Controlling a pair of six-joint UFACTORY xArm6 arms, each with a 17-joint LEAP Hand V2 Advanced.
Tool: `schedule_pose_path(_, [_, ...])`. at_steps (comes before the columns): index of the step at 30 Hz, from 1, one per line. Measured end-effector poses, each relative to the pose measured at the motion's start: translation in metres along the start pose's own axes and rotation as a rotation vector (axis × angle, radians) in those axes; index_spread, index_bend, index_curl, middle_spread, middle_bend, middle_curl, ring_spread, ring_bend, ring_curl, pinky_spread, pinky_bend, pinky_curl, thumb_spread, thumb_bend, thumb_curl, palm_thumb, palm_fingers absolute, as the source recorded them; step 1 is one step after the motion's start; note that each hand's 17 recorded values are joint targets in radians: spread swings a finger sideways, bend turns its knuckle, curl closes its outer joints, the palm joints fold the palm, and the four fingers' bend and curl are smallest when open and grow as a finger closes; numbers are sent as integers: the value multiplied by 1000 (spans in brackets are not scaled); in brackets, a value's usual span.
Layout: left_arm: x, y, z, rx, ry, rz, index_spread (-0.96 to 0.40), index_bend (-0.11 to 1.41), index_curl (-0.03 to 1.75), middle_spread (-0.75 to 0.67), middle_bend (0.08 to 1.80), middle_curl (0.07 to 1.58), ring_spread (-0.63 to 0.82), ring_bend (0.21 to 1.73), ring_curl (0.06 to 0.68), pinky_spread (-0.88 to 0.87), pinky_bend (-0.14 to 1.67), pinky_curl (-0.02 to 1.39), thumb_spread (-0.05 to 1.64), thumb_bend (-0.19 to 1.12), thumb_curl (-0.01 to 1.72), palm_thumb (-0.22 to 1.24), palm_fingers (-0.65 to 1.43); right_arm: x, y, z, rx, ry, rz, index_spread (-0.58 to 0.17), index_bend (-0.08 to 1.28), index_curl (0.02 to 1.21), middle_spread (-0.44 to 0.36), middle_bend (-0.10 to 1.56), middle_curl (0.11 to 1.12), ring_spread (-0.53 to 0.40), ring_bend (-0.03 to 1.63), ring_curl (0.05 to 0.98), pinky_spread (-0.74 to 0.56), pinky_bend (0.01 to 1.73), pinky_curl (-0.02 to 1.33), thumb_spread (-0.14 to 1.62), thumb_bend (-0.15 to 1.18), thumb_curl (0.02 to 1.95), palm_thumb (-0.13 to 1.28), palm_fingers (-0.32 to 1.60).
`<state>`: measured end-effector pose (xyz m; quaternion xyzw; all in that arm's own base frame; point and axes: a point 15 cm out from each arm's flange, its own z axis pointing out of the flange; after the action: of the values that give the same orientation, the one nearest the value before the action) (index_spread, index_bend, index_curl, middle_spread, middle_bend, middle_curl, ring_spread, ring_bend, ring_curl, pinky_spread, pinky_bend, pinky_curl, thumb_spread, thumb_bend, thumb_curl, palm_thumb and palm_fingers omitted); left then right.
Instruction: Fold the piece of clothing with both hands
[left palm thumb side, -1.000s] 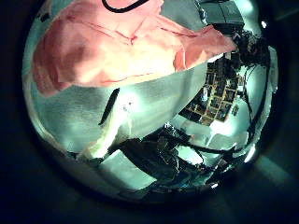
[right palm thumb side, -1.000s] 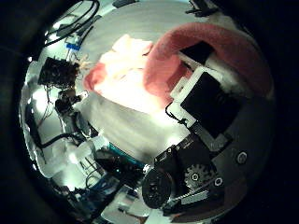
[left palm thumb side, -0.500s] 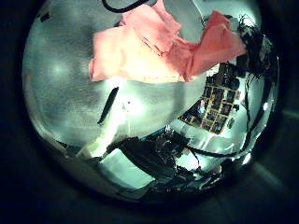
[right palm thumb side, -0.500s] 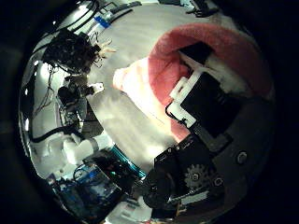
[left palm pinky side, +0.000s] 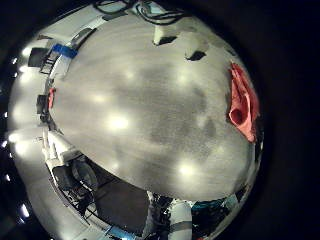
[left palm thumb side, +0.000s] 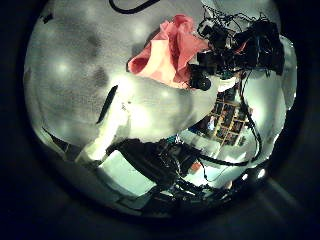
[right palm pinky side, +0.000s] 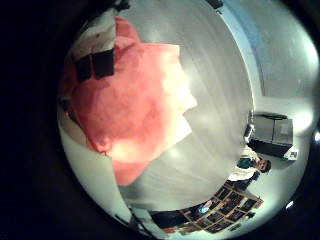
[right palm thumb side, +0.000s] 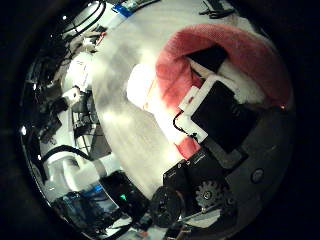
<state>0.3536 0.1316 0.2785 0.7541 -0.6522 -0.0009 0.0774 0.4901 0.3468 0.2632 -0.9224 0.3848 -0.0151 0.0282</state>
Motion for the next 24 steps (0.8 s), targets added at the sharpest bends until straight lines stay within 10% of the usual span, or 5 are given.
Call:
schedule_pose_path(3, [-3,3,1,-5,3,-9,12,181,381,202,177,308,413,588,215,438,334,342,1311,-14,337,558,123,12,2,-12,21,-13,4,-355,395,669,-180,957,631,-262,1331,662,-455,1298,668,1130,-18,675,775,479])
schedule_pose_path(7, [-1,6,3,-17,7,-10,13,182,380,204,177,308,413,588,215,439,334,342,1311,-12,337,553,123,14,9,-47,63,-19,-16,-415,289,559,-151,677,527,-204,1173,596,-237,1189,656,1149,-41,634,711,11])
schedule_pose_path(14, [13,10,-1,-21,7,-3,13,182,379,205,177,307,413,588,215,439,333,342,1312,-11,339,551,123,43,49,-144,171,-56,9,-458,221,444,-73,429,405,30,896,428,204,1094,545,1172,-19,580,624,-23])
schedule_pose_path(24, [59,34,-19,-34,-14,15,13,183,380,205,178,306,413,586,214,439,331,342,1312,-11,341,550,126,107,180,-208,138,-37,203,-440,194,403,-83,404,376,106,785,344,423,895,423,1199,-16,543,631,87])
